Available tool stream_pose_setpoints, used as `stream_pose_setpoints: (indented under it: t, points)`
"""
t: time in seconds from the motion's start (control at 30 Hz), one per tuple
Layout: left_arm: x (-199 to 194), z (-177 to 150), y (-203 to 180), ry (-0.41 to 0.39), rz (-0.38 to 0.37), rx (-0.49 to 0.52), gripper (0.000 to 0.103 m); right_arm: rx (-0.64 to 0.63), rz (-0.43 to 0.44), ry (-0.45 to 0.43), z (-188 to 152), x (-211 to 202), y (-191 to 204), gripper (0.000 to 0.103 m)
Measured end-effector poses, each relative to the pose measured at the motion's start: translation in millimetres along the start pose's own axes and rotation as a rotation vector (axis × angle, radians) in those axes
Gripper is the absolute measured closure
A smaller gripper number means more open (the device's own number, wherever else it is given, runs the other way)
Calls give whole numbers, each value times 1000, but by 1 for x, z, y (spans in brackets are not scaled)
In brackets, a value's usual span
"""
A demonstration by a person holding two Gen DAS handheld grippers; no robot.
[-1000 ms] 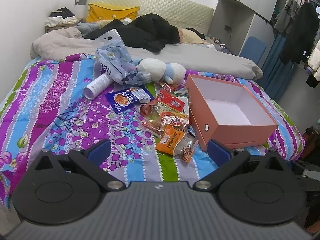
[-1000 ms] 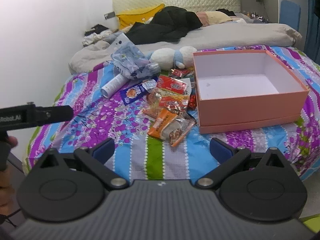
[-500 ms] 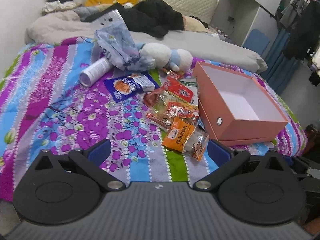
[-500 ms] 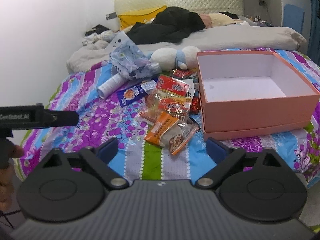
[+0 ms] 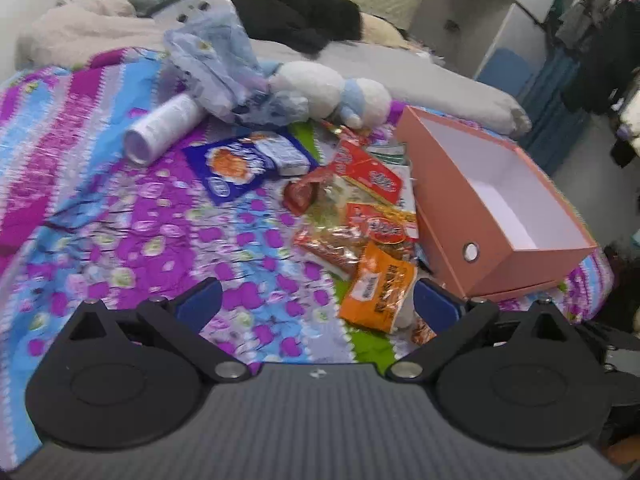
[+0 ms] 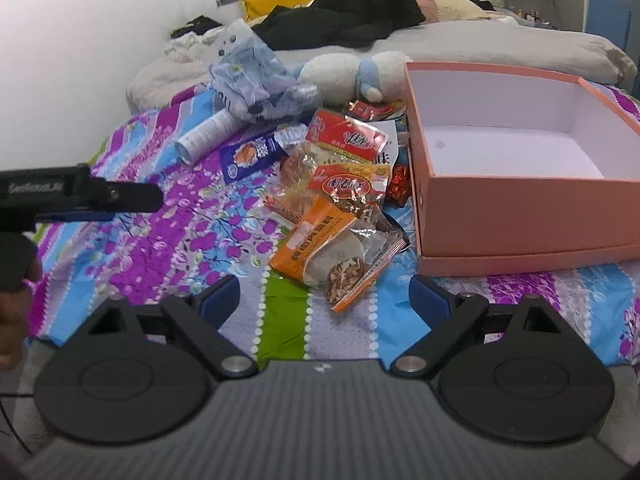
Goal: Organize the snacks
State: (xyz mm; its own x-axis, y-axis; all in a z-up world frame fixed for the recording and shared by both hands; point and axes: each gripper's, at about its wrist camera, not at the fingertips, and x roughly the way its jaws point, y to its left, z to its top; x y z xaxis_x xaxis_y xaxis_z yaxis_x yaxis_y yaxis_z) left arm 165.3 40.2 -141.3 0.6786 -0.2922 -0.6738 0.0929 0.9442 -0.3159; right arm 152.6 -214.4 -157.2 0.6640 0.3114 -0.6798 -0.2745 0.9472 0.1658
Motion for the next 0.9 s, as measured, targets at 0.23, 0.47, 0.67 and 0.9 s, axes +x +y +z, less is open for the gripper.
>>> stream_pose_setpoints:
  t: [0.23,0.47,0.67,0.9]
  points:
    - [58,2,11,47,-31,34,1,-176,13,30,-1,37,4,10]
    - [110,16,21,85,-119,115,7,-321,45,57,5,76,10,10]
    - [148,39,28,119,-181,158,16,-456,94,69,8,96,26,10]
    - [187,55,35,197,-289,172,29,-542,62,87,15,110,28,10]
